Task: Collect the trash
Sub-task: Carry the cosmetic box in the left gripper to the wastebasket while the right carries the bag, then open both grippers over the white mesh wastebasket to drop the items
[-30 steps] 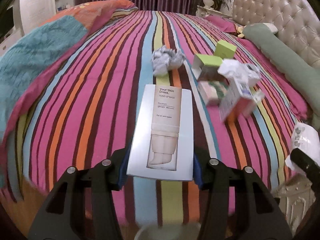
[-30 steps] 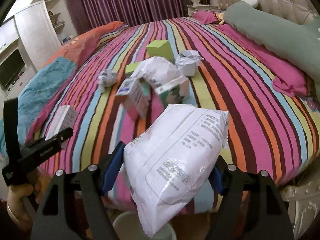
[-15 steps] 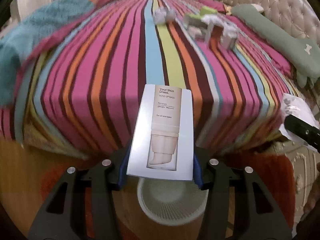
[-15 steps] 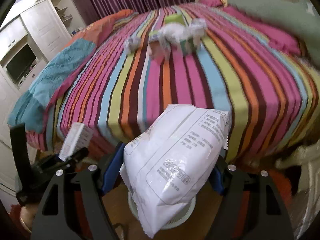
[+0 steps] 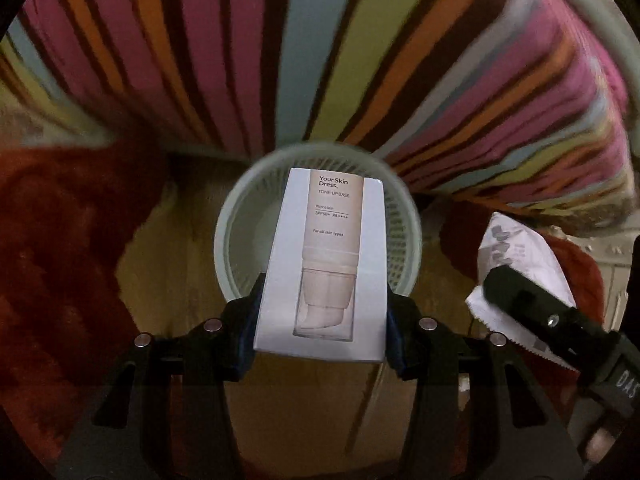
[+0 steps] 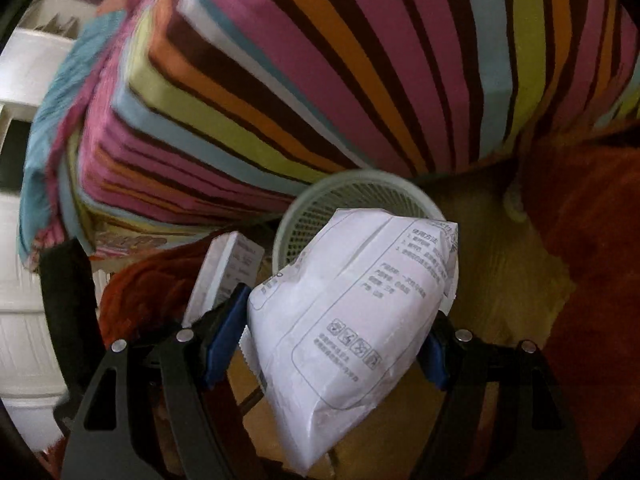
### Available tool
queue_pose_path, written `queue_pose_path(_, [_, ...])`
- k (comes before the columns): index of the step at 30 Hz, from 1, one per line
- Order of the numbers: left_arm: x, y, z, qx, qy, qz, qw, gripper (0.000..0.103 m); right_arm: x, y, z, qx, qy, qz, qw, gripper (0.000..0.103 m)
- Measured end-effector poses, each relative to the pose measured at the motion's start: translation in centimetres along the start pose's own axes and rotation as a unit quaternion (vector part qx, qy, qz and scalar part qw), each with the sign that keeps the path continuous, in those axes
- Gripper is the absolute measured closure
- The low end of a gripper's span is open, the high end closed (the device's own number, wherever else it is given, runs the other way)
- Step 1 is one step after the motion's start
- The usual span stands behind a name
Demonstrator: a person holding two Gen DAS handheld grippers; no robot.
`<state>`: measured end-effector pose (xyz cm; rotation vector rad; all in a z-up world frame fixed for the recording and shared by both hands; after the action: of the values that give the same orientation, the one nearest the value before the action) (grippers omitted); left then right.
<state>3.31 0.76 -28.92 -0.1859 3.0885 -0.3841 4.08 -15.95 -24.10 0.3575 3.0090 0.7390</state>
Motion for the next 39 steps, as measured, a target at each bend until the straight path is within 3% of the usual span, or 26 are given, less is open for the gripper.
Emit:
queue_pose_path(4, [0.4,0.9,3.9,0.002,0.056,-0.029,0.9980,0.053,-1.1,-1.1,3.4,0.016,0.032,0.028,0.999,0.032])
queue_pose_path(17, [0.6,0.8,10.8,-0.019,0.139,-0.039,0.9893,0.052,-0.9,-5.2,9.4,0.006,0.102,0.127,0.987,0.031])
queue_pose_path(19, [0.7,1.0,11.7,-0.011,0.150,-0.045,0.9876,0.041,-0.8,-5.7,10.2,0.001,0.116,0.147,0.982,0.027])
queue_pose_path(20, [0.6,1.1,12.0,-0.012,0.154,-0.047,0.9869,0.025,-0.5,-6.1,10.4,0.000,0.122,0.162,0.979,0.015])
queue_pose_path(21, [0.7,1.2,12.3,-0.016,0.156,-0.050,0.9864,0.020,-0.4,-6.3,10.6,0.000,0.122,0.168,0.978,0.008])
queue_pose_path(22, [0.8,1.3,12.4,-0.018,0.157,-0.051,0.9862,0.020,-0.3,-6.5,10.6,0.002,0.121,0.172,0.978,0.007])
queue_pose_path(31, [0.3,1.7,11.7,-0.026,0.136,-0.059,0.9886,0.020,-0.2,-6.7,9.6,0.025,0.104,0.152,0.983,0.007])
queue_pose_path(39, [-0.1,1.4,9.8,-0.039,0.100,-0.040,0.9934,0.020,-0.5,-5.3,8.2,0.060,0.062,0.082,0.993,0.007])
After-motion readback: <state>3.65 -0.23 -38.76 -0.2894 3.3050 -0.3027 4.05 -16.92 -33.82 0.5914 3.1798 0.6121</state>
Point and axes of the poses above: each gripper's, at about its wrist camera, not at the fingertips, and z roughly the way its jaws point, y to its left, x to its underside, the point moved 4 cm from there along z, roughly the way its jaws point, and after that the axes turned 5 degrees about z, right-handed, at the moved point
